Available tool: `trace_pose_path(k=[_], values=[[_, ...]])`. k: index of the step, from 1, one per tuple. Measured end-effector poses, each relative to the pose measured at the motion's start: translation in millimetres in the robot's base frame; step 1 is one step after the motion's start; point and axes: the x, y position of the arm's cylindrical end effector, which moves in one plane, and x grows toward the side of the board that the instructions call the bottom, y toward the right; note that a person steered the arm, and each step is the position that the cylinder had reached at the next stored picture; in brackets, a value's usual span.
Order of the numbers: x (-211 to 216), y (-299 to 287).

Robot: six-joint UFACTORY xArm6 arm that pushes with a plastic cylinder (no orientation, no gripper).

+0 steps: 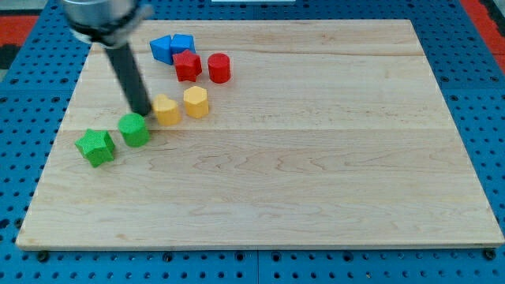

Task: Move the green star to the green circle

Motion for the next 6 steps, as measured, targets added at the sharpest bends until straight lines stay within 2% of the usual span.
trace_pose_path(k=[1, 2, 3, 4, 6], values=[[-11, -45], [33, -107], [71, -145], [101, -119], [37, -29]])
